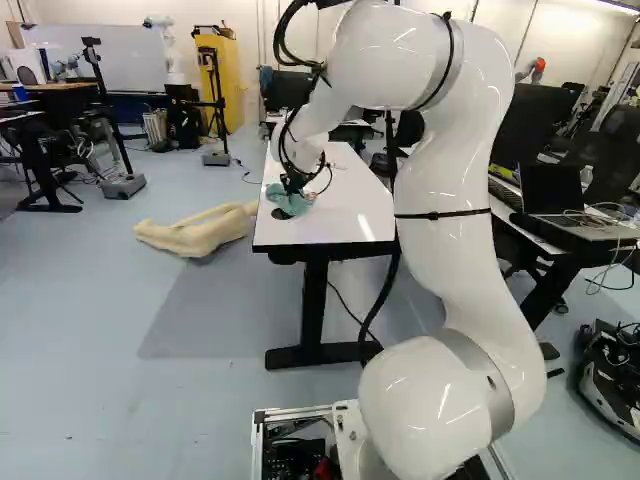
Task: Clean the table with the green towel
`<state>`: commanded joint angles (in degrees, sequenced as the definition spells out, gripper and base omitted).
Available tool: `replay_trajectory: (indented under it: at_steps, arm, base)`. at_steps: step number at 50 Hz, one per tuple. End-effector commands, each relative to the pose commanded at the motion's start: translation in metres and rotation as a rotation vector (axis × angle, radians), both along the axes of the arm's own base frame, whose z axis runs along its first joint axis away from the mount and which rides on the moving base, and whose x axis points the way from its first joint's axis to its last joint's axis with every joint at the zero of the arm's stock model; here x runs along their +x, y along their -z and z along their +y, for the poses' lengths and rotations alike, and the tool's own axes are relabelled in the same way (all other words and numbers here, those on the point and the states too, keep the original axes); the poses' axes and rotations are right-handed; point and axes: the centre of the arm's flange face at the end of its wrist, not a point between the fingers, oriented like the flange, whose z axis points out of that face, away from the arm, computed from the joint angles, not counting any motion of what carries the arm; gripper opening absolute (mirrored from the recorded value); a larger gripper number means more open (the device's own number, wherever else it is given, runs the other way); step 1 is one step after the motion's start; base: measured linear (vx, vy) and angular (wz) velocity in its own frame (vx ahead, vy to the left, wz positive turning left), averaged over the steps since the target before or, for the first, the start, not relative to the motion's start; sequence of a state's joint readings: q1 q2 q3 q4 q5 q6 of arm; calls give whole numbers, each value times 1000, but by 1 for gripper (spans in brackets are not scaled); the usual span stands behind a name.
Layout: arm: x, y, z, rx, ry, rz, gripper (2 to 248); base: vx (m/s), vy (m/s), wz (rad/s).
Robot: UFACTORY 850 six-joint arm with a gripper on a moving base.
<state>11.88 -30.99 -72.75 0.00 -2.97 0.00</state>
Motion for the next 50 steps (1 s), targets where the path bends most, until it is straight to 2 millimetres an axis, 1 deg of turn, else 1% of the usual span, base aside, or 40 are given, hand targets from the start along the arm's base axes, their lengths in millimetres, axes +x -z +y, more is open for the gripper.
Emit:
replay_trajectory:
  at_steps: [11,21,31,39,50]
  arm:
    - [18,2,-3,3,10,-14,21]
    - [36,4,3,6,6,-30,21]
    - [50,6,15,10,-7,-45,21]
    - [58,7,28,12,-22,-55,21]
    - [56,8,47,14,-47,-58,21]
  base:
    - [0,0,0]
    - [0,0,0]
    - [0,0,0]
    - [0,0,0]
    - [0,0,0]
